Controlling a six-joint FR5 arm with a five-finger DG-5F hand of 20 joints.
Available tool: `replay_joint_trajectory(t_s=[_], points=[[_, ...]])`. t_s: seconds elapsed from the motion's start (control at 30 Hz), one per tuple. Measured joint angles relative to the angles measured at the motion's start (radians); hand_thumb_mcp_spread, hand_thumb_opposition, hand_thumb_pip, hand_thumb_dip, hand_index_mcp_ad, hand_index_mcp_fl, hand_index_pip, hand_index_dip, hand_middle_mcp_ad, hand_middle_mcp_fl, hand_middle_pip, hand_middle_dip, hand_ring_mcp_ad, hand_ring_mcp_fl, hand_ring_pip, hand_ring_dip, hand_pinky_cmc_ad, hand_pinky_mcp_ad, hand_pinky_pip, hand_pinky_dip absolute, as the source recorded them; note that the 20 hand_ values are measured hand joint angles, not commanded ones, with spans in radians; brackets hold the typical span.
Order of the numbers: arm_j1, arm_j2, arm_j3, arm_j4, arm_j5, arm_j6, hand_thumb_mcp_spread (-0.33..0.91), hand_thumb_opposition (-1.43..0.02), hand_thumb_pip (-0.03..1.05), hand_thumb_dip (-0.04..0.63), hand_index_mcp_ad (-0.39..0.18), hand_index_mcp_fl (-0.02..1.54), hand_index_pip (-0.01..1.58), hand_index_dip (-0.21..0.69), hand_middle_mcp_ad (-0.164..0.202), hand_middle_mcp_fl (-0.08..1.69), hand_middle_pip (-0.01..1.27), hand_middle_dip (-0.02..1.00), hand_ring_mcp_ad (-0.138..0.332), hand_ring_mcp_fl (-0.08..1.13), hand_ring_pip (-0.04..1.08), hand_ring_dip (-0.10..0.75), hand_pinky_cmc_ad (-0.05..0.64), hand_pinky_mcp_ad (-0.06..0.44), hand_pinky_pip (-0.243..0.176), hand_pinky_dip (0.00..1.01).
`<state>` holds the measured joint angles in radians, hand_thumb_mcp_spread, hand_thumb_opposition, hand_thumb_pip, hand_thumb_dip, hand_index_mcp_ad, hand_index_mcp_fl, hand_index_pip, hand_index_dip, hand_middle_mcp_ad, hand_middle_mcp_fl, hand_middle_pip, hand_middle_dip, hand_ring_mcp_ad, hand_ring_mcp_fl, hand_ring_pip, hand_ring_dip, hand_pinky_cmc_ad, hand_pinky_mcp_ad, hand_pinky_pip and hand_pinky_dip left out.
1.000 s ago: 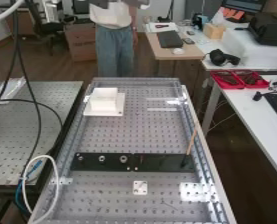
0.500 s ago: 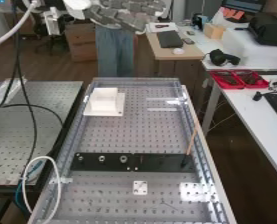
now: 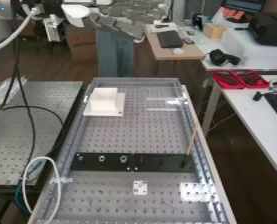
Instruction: Grab the bearing and place it in the white container
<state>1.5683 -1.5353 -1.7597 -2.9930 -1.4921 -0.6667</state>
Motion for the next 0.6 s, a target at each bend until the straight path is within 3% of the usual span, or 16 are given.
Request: replay_joint_trajectory(t_s=[0.37, 0.6], points=[[-0.004, 0.002, -0.040, 0.038, 0.028, -0.006, 0.25, -0.72, 0.37, 0.035, -0.024, 0.02, 0.08, 0.016, 0.052, 0.01, 0.14, 0.16, 0.171, 0.00, 0.10, 0.063, 0.429, 0.328, -0.106, 0.28], [-0.002, -0.007, -0.100, 0.095, 0.065, 0.011, 0.25, -0.72, 0.40, 0.035, -0.024, 0.02, 0.08, 0.016, 0.052, 0.01, 0.14, 0.16, 0.171, 0.00, 0.10, 0.063, 0.431, 0.328, -0.106, 0.28]])
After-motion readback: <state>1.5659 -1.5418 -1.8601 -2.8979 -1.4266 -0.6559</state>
